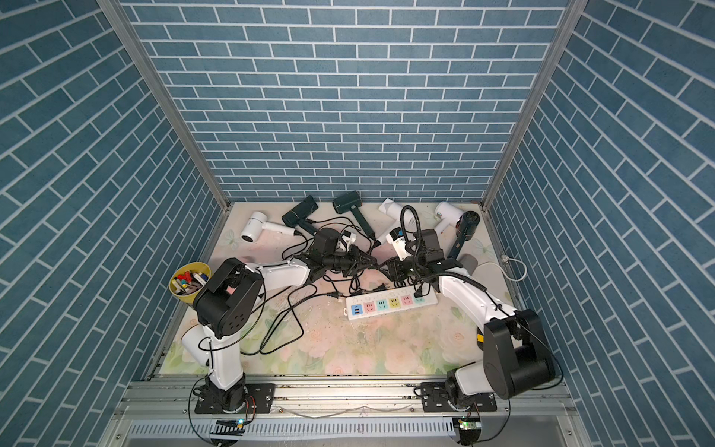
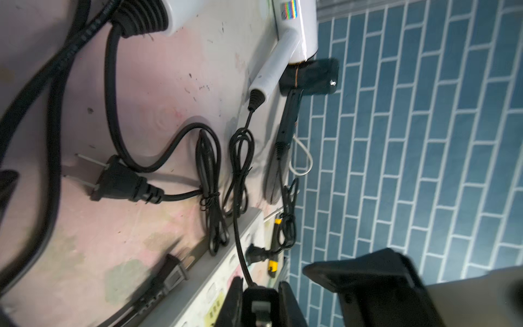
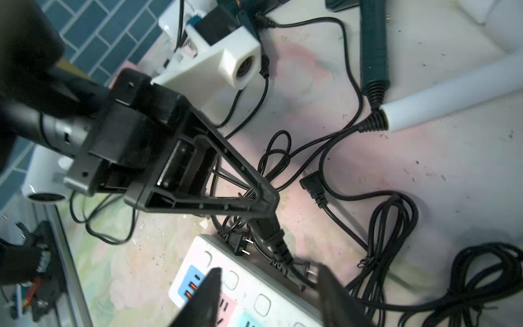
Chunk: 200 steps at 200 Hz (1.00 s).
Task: Charge the blow dryers
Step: Pick up the plug from the center of the board.
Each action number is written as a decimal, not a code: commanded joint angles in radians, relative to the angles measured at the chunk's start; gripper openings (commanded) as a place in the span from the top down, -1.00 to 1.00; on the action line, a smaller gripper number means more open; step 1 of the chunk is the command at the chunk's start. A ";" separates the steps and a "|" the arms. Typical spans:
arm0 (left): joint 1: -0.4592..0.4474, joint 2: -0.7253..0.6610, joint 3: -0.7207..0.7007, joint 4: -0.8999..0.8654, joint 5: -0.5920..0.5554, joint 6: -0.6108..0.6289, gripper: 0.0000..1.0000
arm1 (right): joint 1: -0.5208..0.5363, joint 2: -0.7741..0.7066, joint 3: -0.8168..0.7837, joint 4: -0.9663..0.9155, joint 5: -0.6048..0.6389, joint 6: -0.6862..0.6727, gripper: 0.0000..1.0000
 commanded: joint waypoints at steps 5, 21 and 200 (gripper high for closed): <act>-0.003 0.059 -0.037 0.292 -0.014 -0.240 0.80 | -0.021 -0.065 -0.064 0.078 -0.013 0.159 -0.97; -0.006 0.069 -0.052 0.373 -0.031 -0.317 0.79 | -0.026 -0.111 -0.131 0.169 -0.012 0.232 -0.97; -0.077 -0.120 -0.037 0.141 -0.082 -0.538 0.72 | 0.092 -0.119 -0.400 0.800 0.166 0.581 -0.42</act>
